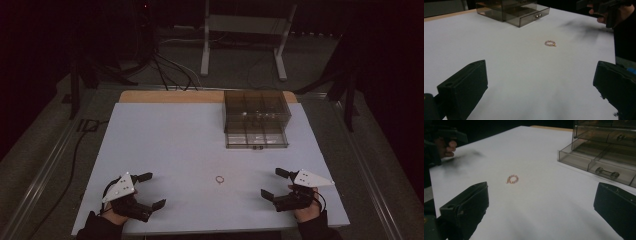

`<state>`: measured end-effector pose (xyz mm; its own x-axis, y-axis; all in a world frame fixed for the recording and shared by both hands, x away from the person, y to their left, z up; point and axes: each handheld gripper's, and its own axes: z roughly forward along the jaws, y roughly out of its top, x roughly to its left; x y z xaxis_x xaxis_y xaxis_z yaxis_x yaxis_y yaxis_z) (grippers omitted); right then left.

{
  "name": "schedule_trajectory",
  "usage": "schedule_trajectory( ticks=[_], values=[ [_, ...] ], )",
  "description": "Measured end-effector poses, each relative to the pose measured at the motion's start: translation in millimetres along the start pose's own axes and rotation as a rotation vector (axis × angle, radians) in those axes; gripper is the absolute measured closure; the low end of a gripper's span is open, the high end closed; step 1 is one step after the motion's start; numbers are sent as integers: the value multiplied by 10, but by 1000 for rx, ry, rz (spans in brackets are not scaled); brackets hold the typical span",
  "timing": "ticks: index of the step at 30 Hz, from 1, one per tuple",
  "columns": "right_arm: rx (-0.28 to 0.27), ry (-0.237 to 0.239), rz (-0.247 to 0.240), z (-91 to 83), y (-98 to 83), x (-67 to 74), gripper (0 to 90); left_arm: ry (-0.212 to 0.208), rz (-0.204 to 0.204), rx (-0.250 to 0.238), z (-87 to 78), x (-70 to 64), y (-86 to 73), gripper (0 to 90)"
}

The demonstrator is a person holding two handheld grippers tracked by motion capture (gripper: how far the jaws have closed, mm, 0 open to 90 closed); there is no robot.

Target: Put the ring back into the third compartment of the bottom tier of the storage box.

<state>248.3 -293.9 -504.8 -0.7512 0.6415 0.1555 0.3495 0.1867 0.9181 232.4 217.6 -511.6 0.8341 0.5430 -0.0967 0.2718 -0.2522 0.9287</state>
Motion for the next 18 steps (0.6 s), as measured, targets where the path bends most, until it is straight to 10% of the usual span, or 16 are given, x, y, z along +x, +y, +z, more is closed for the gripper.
schedule_trajectory(
  ticks=[18],
  values=[
    [17,11,14,24,47,29,0,-30,-11,19,8,-32,-26,5]
  ],
)
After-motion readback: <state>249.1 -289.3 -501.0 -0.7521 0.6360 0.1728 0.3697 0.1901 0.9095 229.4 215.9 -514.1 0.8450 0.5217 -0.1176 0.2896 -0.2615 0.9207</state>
